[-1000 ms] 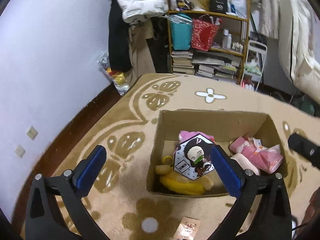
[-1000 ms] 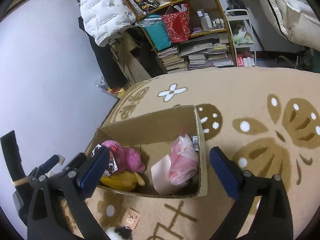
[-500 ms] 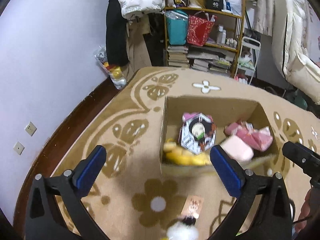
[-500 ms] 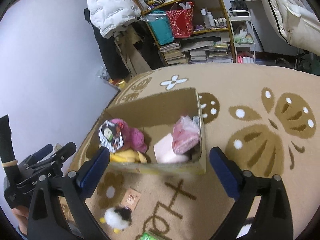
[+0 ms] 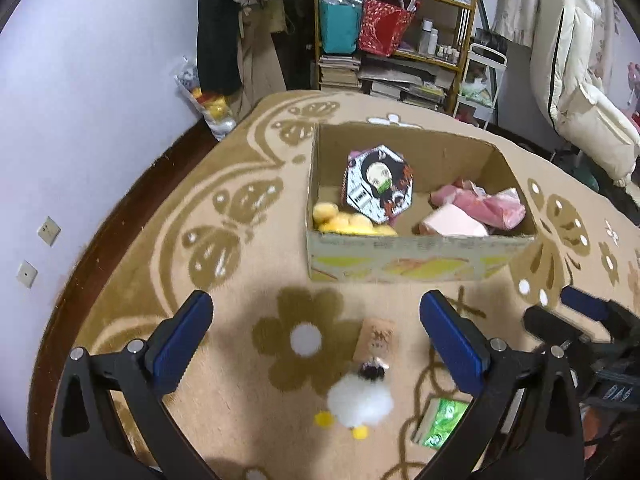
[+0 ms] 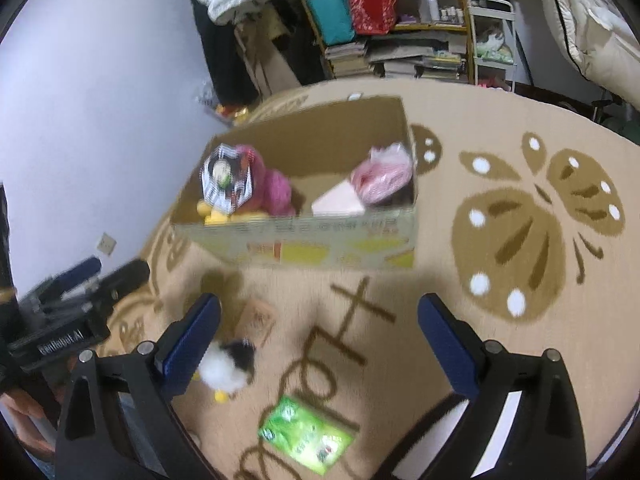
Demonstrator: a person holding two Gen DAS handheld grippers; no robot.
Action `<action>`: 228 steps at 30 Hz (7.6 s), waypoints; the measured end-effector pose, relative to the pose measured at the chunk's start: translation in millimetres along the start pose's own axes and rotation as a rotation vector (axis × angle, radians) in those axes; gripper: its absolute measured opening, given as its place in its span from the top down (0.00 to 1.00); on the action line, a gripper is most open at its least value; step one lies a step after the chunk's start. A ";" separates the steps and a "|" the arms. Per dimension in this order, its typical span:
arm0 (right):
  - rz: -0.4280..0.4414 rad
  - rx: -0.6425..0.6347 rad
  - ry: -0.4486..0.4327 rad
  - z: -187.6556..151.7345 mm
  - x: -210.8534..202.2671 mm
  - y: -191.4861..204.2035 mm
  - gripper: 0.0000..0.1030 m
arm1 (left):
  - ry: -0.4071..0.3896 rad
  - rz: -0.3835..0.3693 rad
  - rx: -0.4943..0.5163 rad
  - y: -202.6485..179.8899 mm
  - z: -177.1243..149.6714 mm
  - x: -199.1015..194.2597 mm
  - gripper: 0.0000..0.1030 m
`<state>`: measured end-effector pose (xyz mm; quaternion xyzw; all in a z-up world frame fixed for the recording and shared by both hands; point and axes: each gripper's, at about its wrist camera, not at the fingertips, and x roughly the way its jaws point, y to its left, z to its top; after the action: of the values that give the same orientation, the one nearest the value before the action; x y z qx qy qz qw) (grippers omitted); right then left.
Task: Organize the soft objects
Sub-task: 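Move the left tool to the white pompom plush while the right tool approaches the green tissue pack, then close the left tool on the white pompom plush while the right tool grips the green tissue pack, then lift the pompom plush with the left tool while the right tool carries the green pack over the box, then lower both items into the box and open both tools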
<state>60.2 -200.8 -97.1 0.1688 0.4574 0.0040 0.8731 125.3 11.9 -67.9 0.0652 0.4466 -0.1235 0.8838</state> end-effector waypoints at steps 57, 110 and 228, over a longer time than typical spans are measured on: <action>-0.101 -0.299 0.512 -95.7 106.5 50.0 0.11 | 0.464 0.096 0.059 -15.2 -99.9 110.3 0.32; -0.062 -0.065 0.228 -59.4 56.5 6.5 0.30 | 0.278 0.034 0.083 -30.2 -76.7 75.6 0.91; 0.026 -0.126 -0.246 103.7 13.1 2.5 0.31 | -0.354 0.019 0.177 -76.0 118.0 8.5 0.90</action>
<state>151.2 -226.6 -52.4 0.1187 0.3436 0.0233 0.9313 200.4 -89.1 -5.2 0.1241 0.2709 -0.1637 0.9404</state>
